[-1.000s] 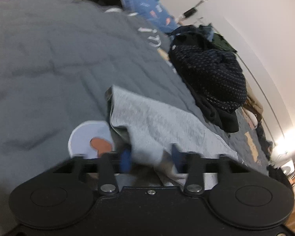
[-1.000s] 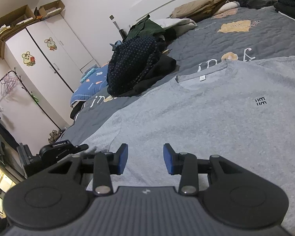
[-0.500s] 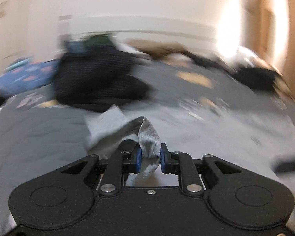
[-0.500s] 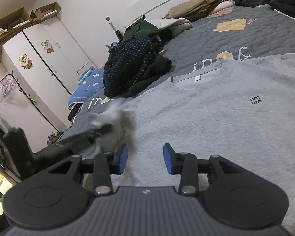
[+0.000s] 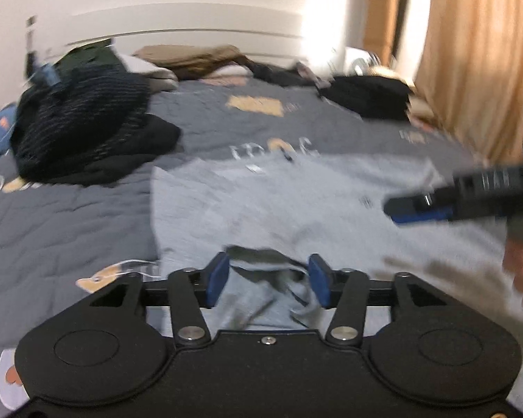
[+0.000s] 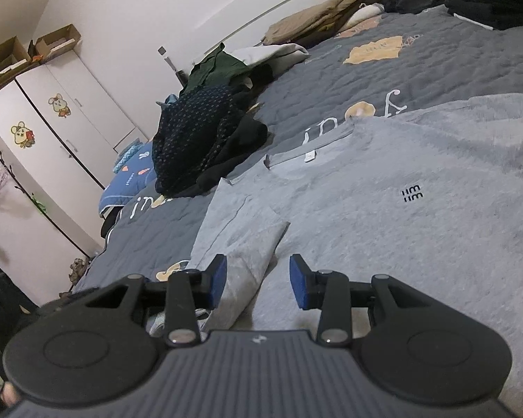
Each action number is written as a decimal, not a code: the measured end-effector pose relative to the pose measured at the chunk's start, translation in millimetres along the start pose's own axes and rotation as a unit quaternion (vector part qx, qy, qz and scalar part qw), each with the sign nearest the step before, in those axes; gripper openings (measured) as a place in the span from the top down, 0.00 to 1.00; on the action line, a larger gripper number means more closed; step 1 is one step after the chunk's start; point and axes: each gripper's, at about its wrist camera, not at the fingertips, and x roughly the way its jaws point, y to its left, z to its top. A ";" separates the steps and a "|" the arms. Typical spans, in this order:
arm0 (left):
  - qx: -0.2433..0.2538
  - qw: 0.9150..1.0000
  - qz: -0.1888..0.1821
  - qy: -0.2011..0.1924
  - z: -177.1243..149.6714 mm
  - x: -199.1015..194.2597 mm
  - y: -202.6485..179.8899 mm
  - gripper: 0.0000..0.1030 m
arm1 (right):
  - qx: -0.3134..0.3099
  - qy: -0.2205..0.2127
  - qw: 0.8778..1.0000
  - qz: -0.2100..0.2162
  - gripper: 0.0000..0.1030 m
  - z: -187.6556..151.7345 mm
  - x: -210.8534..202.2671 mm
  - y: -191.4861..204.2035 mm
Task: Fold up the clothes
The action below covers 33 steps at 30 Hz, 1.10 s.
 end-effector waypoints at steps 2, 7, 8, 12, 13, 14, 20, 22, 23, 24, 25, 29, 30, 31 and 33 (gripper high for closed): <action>0.000 1.000 0.020 -0.001 3.2 -1.0 9.4 0.47 | -0.008 0.005 1.000 -0.001 0.63 1.3 1.9 2.8; 0.050 0.998 0.038 0.021 -1.7 1.7 6.2 0.49 | -0.052 0.021 0.998 -0.007 0.63 6.9 13.1 20.1; 0.065 0.997 0.035 0.026 -3.8 2.2 2.9 0.50 | -0.061 0.025 0.998 -0.008 0.63 8.2 16.5 24.3; 0.134 0.989 0.042 0.047 -15.9 10.3 -14.1 0.52 | -0.098 0.038 0.994 -0.009 0.63 7.3 32.2 39.3; 0.145 0.987 0.043 0.051 -19.5 13.1 -17.0 0.53 | -0.107 0.044 0.993 -0.011 0.63 6.2 36.9 42.7; 0.150 0.986 0.046 0.055 -22.3 16.4 -18.2 0.55 | -0.116 0.049 0.992 -0.013 0.63 5.1 41.7 46.0; 0.172 0.981 0.065 0.067 -32.1 31.1 -20.9 0.71 | -0.135 0.070 0.988 -0.011 0.63 -7.6 60.0 53.2; 0.181 0.978 0.070 0.071 -34.8 33.1 -22.0 0.73 | -0.135 0.082 0.987 -0.020 0.63 -13.4 66.1 51.0; 0.183 0.978 0.071 0.074 -35.8 33.5 -21.8 0.76 | -0.139 0.085 0.986 -0.022 0.63 -16.5 68.2 50.0; 0.183 0.978 0.072 0.076 -36.6 33.7 -21.1 0.77 | -0.142 0.089 0.986 -0.025 0.63 -19.5 70.3 49.0; 0.182 0.977 0.073 0.077 -36.8 33.6 -20.0 0.80 | -0.145 0.091 0.985 -0.033 0.63 -21.0 71.4 47.4; 0.172 0.979 0.083 0.074 -34.8 28.7 -11.3 0.87 | -0.151 0.098 0.981 -0.067 0.89 -24.8 74.3 38.4; 0.167 0.980 0.085 0.073 -33.8 26.7 -8.5 0.89 | -0.145 0.101 0.981 -0.078 0.97 -22.8 73.8 33.4; 0.161 0.981 0.086 0.073 -32.6 24.6 -5.4 0.89 | -0.135 0.105 0.982 -0.084 0.97 -20.2 71.0 27.9; 0.150 0.982 0.087 0.073 -29.5 19.5 0.8 0.89 | -0.124 0.118 0.981 -0.093 0.98 -15.7 67.4 19.8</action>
